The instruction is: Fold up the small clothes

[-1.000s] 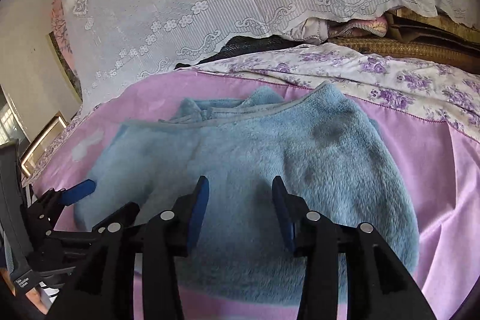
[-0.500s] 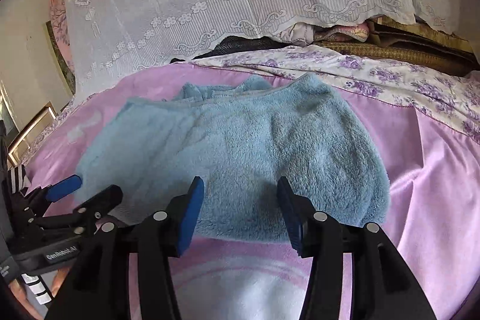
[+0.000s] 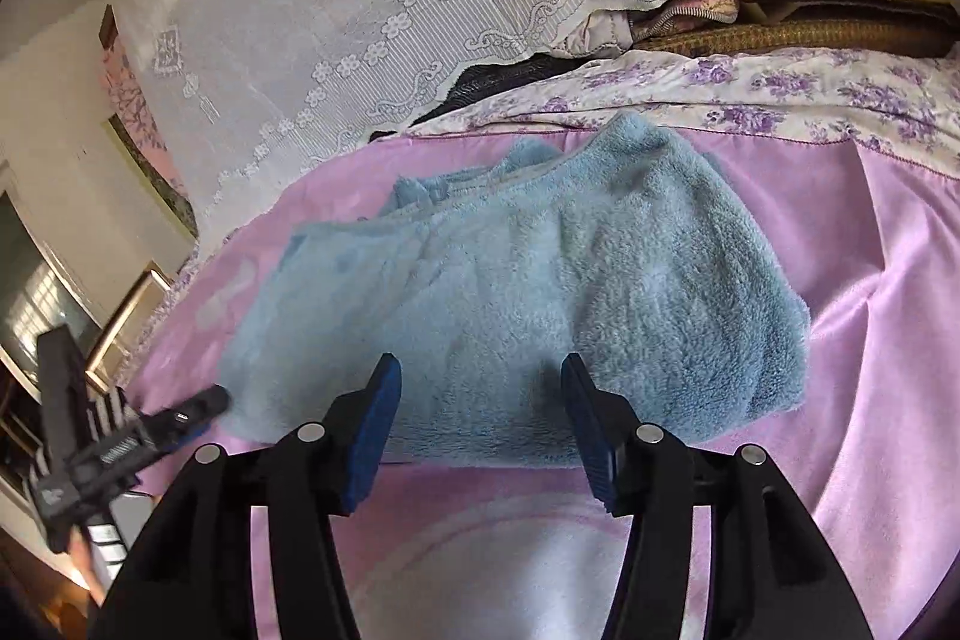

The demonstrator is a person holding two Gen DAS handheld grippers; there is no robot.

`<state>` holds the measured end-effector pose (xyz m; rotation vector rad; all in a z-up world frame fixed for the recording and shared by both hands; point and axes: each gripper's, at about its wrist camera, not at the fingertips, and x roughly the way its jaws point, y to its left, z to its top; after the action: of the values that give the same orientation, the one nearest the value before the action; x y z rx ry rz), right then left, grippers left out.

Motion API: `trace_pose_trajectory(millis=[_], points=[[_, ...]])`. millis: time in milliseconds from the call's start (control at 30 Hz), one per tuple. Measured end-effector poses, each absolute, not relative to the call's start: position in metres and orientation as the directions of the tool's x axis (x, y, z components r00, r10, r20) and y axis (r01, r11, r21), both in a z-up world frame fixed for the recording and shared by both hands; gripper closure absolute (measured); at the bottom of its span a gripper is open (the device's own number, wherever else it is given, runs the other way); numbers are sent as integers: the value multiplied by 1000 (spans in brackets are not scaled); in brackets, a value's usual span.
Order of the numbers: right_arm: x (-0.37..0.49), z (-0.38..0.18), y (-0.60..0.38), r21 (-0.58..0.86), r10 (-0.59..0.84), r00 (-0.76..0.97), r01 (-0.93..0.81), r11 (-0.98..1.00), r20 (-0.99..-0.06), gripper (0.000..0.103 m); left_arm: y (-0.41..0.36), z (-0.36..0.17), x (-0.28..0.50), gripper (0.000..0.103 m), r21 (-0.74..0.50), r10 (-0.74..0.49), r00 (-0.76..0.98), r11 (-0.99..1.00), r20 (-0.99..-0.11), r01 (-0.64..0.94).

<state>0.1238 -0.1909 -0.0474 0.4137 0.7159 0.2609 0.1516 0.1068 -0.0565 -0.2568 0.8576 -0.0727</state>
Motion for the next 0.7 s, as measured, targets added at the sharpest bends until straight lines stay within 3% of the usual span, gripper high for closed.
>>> trace_pose_trajectory(millis=[100, 233, 367, 567, 700], points=[[123, -44, -182, 482, 421, 705, -128, 867, -570, 47, 104, -71, 159, 4, -204, -117, 621, 977, -775, -70], [132, -61, -169, 422, 388, 655, -115, 899, -648, 47, 103, -74, 159, 4, -184, -102, 620, 980, -778, -70], [137, -69, -188, 542, 464, 631, -82, 837, -622, 48, 101, -69, 154, 4, -151, -67, 633, 985, -771, -81], [119, -38, -226, 607, 455, 706, -44, 794, -543, 47, 77, -26, 130, 5, -213, -171, 720, 977, -672, 33], [115, -41, -272, 632, 383, 735, 81, 770, -560, 43, 36, -26, 144, 5, -218, -221, 689, 972, -690, 93]])
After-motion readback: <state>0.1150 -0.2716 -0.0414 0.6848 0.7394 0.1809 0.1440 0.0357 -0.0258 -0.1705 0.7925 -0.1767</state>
